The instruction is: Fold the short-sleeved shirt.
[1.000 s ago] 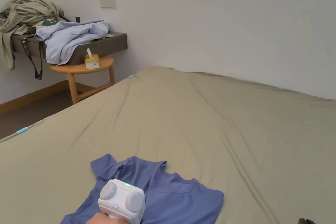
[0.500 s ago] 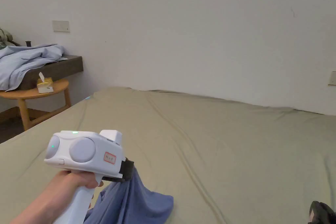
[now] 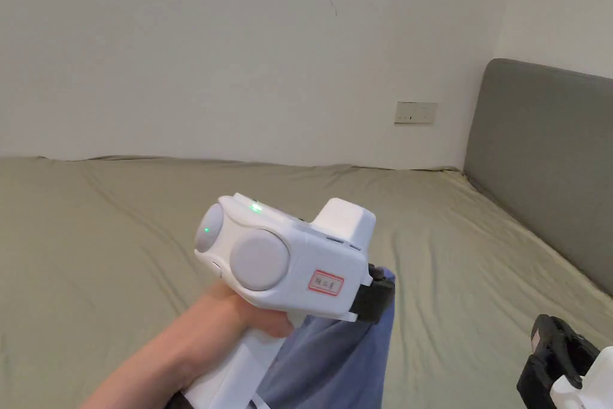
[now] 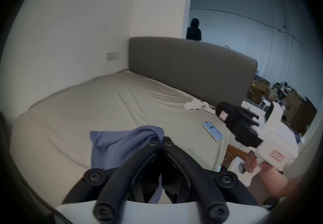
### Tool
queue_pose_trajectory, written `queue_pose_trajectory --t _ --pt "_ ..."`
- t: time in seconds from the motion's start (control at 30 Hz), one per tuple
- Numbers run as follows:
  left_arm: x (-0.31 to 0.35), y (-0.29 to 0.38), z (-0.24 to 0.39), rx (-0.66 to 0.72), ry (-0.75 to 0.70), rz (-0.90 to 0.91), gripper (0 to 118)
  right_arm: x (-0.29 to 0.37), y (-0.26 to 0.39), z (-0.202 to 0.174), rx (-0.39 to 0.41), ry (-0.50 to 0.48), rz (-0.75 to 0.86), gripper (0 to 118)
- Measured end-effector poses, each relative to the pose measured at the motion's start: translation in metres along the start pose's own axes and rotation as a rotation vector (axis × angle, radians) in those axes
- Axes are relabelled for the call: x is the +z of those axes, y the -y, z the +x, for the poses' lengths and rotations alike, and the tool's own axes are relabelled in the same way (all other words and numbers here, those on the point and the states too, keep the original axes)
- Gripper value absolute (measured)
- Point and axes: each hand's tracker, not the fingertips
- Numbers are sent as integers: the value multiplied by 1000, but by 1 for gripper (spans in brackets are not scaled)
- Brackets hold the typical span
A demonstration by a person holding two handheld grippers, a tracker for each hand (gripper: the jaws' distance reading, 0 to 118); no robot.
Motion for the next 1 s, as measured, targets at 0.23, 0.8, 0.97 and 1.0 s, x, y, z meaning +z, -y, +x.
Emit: queue_pose_trajectory --t 0.23,0.8,0.97,1.0 --pt "-203 72 0 107 -1 -312 0 -17 37 32 6 77 -118 8" --pt "-46 58 -45 369 -214 132 115 -35 41 28 31 11 -110 8" --pt "91 117 -22 188 -691 386 118 -24 30 -1 68 -73 -44 8" --pt "105 135 -12 141 -826 429 118 -22 30 -7 75 -89 -36 8"
